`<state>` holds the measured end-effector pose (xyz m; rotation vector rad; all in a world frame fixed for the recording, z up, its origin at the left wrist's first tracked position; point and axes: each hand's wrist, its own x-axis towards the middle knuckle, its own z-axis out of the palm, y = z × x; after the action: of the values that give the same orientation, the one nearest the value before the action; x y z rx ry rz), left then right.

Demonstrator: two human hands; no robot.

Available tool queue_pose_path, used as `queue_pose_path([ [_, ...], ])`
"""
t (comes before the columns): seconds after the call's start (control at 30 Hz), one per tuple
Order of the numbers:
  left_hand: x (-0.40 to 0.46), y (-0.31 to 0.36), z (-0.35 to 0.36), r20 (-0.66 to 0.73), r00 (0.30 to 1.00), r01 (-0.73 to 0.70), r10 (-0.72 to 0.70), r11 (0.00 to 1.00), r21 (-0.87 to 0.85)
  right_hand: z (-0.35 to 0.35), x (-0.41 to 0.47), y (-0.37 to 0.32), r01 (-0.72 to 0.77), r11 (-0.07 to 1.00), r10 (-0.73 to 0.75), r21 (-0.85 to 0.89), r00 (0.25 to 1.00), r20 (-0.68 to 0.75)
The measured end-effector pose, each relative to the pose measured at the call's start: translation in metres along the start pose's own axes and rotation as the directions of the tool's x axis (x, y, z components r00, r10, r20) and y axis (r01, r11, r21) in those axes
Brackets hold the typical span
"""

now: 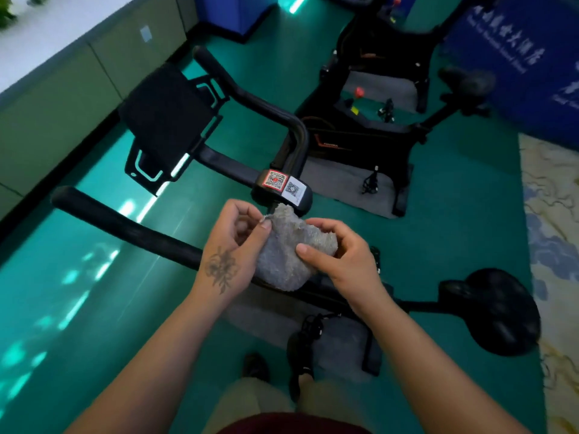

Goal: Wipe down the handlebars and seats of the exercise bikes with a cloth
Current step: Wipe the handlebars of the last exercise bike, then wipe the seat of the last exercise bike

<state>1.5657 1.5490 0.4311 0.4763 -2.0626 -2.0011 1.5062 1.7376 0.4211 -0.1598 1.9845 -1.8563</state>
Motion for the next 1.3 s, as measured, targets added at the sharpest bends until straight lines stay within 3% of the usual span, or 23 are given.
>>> queue_pose_path([
  [0.2,-0.002,-0.001,0.036,0.258,0.966,0.01,-0.008,1.0,-0.005,-0.033,-0.042,0.01,-0.111,0.993,0.106,-0.042,0.989,-0.103],
  [0.33,-0.01,0.0,0.069,0.382,0.91,0.2,-0.159,0.977,-0.07,-0.064,-0.069,0.014,-0.151,0.986,0.136,-0.072,0.974,-0.182],
  [0.47,-0.017,0.0,0.094,0.564,0.746,0.471,-0.355,0.879,-0.07,-0.091,-0.091,0.02,-0.113,0.979,0.053,-0.169,0.945,-0.322],
  [0.57,-0.02,-0.005,0.108,0.671,0.628,0.505,-0.395,0.862,0.034,-0.109,-0.105,0.022,-0.079,0.987,0.021,-0.139,0.926,-0.378],
  [0.63,-0.024,-0.006,0.122,0.686,0.599,0.512,-0.413,0.856,0.069,-0.122,-0.114,0.022,-0.06,0.996,0.027,-0.072,0.919,-0.394],
  [0.87,-0.047,-0.015,0.187,0.547,0.728,0.49,-0.412,0.872,0.004,-0.171,-0.153,0.047,-0.132,0.978,0.054,-0.164,0.911,-0.409],
  [1.1,-0.088,-0.035,0.257,0.481,0.804,0.347,-0.349,0.933,0.096,-0.225,-0.191,0.069,-0.137,0.904,0.038,-0.405,0.969,-0.244],
  [1.3,-0.116,-0.044,0.304,0.521,0.789,0.303,-0.324,0.944,0.128,-0.272,-0.205,0.096,-0.191,0.838,0.044,-0.51,0.957,-0.286],
])
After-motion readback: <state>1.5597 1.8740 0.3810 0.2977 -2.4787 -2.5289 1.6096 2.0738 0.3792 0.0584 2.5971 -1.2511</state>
